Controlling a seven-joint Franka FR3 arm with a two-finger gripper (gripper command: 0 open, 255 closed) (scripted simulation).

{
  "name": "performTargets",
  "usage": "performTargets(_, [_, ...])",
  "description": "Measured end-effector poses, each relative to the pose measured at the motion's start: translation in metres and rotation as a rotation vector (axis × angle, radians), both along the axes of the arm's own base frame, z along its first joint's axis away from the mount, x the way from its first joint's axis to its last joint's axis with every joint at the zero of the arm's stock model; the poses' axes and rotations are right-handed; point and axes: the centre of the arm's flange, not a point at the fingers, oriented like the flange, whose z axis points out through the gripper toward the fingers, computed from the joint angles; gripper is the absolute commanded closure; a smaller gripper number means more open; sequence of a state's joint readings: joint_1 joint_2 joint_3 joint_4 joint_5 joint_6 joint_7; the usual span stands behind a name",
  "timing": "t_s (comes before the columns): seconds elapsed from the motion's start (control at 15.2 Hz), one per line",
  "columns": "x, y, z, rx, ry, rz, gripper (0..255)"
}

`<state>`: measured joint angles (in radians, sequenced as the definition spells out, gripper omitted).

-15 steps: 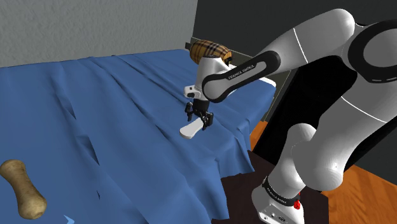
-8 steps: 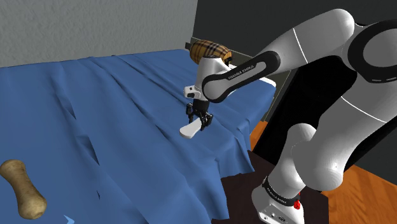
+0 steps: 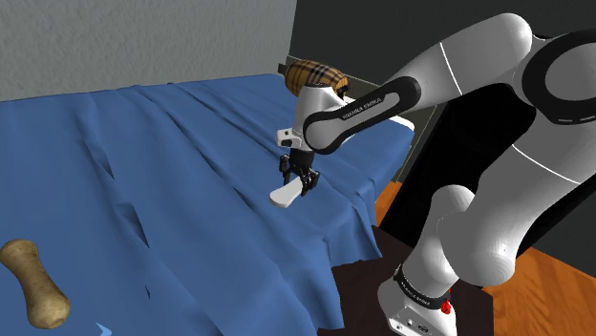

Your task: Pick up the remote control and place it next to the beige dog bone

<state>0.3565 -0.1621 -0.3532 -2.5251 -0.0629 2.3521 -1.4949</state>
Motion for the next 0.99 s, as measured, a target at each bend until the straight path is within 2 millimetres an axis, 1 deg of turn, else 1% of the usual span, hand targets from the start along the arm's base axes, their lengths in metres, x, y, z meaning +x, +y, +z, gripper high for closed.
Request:
performTargets(0.26, [0.001, 0.000, 0.015, 0.000, 0.000, 0.000, 255])
performTargets(0.99, [0.000, 0.000, 0.073, 0.000, -0.001, 0.000, 255])
